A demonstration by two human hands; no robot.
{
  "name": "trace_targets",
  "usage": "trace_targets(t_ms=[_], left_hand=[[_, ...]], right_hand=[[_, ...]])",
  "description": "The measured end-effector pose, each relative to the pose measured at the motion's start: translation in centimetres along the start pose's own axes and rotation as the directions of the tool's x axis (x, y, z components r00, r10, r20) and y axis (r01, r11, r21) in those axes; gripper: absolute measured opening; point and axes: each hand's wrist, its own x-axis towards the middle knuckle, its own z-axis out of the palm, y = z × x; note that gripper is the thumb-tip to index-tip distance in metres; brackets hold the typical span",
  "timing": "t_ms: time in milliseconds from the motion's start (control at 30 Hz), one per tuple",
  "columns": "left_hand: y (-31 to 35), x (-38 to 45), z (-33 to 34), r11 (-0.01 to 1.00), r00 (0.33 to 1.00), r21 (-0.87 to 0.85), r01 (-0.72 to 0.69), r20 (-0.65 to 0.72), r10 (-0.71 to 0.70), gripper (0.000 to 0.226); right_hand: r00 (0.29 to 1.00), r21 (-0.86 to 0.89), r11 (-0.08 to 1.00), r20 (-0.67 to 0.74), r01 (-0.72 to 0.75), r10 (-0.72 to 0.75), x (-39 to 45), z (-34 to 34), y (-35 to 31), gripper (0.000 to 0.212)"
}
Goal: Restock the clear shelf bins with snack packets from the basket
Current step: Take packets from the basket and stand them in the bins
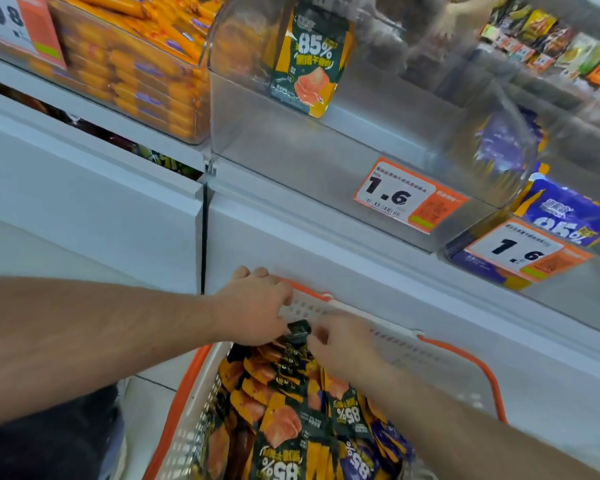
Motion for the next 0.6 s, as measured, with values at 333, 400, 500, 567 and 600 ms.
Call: trace_targets(t_ms=[333,400,500,567,600], left_hand=[[-0.4,0.0,0.3,0.999,0.996,-0.022,-0.038,0.074,0.039,0.03],[-0.3,-0.1,0.3,0.999,0.994,-0.016,-0.046,0.1,0.047,0.031],[0.0,0.0,-0.2,0.998,0.992,-0.008,-0.054,0.114,0.055,0.032],[0.3,0.1,-0.5,0.998,0.993,-0.016,-0.054,0.105,0.055,0.03],[0.4,0.2,-0.7,0.998,0.993,-0.016,-0.054,0.102,0.055,0.029]], right_hand=[[0.659,-0.157,0.982,0.729,-0.102,0.185,-1.8,5.8,0.1,0.097],[0.699,-0.122,0.988,0.698,-0.096,0.154,-1.9,5.9,0.3,0.076],[0.768,-0.057,0.991,0.627,-0.122,0.131,-2.0,5.0,0.9,0.041],[0.808,-0.048,0.99,0.574,-0.131,0.135,-1.9,4.1,1.3,0.055],[0.828,-0.046,0.991,0.545,-0.122,0.128,-1.8,3.7,1.5,0.056]])
